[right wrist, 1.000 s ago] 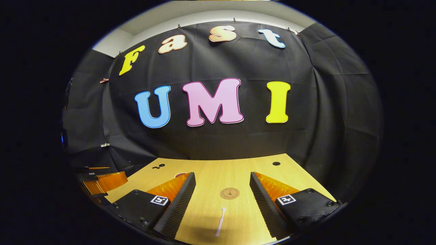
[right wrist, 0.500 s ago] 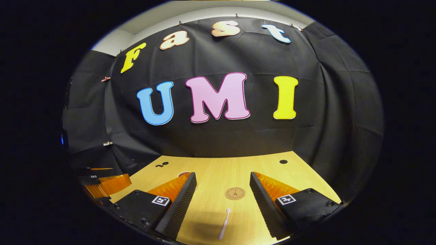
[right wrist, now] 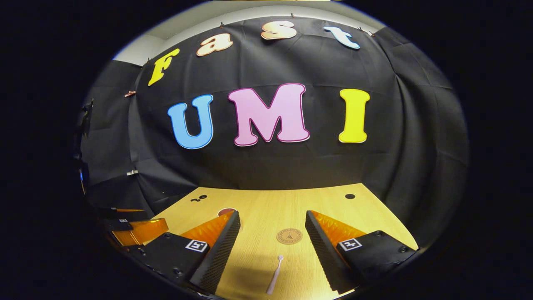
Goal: Put the toothbrush and toothpaste on the desktop into the cup, then pick up the cup and place it on the coaster on the desktop.
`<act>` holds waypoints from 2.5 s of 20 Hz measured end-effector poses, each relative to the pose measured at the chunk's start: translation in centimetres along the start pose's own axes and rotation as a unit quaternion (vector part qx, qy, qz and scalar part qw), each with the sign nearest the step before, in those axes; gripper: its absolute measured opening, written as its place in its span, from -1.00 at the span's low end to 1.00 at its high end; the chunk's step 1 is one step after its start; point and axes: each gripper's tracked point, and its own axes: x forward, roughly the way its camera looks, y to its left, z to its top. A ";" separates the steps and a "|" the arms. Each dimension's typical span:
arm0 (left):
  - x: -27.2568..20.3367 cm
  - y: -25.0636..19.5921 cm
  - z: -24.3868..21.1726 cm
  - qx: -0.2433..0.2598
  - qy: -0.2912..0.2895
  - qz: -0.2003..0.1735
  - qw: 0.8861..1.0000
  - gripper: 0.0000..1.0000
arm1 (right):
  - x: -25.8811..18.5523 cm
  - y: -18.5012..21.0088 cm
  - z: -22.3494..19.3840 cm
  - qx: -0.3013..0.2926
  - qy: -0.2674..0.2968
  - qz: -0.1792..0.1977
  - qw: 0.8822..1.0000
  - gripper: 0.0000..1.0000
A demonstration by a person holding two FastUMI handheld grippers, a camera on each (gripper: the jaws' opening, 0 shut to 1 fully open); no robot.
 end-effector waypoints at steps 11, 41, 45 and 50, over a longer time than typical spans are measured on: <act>5.8 3.1 -7.3 0.032 0.104 0.028 0.994 0.96 | 1.4 -2.0 -2.7 0.017 0.051 -0.004 0.999 0.94; 15.3 4.1 -21.6 0.000 0.353 0.057 0.934 -0.24 | 7.0 -7.4 -10.6 0.054 0.180 0.035 0.982 0.96; 15.4 4.1 -21.7 0.010 0.361 0.039 0.932 -0.39 | 5.6 -6.3 -12.4 0.049 0.205 0.005 0.978 0.96; 14.4 3.4 -21.8 -0.029 0.349 -0.003 0.937 -0.57 | 4.4 -5.3 -15.1 0.059 0.246 -0.040 0.967 0.97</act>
